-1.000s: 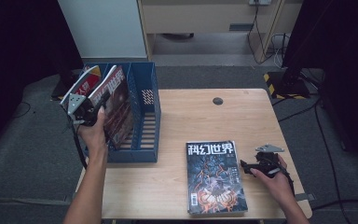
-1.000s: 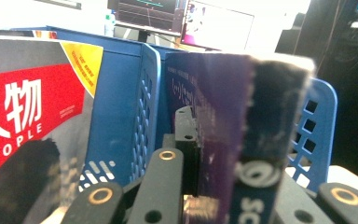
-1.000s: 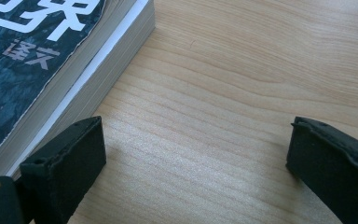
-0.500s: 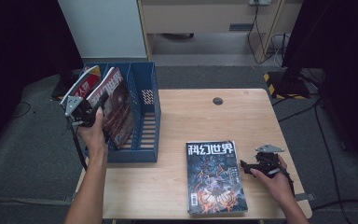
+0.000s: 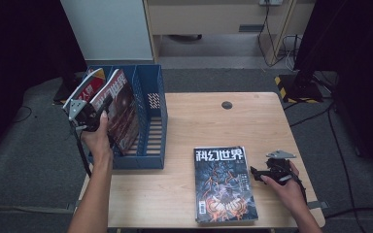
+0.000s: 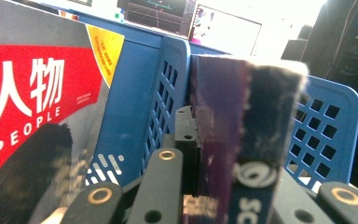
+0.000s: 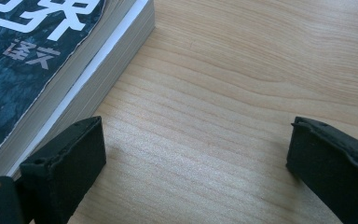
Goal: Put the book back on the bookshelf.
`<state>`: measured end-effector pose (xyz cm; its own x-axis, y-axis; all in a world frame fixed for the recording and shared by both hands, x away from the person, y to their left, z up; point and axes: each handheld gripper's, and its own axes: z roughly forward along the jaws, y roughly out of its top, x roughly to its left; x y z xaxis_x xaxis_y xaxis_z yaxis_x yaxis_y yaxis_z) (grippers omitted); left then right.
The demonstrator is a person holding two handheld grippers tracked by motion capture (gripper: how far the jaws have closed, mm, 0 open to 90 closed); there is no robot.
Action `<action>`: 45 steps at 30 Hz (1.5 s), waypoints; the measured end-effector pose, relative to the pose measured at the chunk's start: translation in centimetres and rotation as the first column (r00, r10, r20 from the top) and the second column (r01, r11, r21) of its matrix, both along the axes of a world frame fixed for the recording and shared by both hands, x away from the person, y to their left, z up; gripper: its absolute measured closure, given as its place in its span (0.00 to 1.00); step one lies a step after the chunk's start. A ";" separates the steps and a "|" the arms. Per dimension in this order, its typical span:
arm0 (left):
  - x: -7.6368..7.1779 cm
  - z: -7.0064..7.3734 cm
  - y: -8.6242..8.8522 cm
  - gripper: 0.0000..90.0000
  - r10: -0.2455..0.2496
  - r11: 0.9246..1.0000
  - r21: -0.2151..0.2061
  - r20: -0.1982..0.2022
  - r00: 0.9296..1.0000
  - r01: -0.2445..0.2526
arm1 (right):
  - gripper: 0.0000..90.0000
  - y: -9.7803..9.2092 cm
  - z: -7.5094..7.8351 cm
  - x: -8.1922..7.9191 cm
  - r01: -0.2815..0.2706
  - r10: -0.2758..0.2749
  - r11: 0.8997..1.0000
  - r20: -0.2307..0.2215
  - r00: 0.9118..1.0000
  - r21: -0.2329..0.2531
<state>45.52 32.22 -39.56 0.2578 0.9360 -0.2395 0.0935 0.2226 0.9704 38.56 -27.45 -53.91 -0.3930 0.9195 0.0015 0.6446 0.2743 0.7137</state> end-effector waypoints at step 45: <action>-2.5 -0.2 -0.6 0.63 0.013 0.997 0.081 -0.031 0.999 -0.010 | 0.05 0.0 0.0 0.0 -0.004 0.004 1.000 -0.003 1.000 0.002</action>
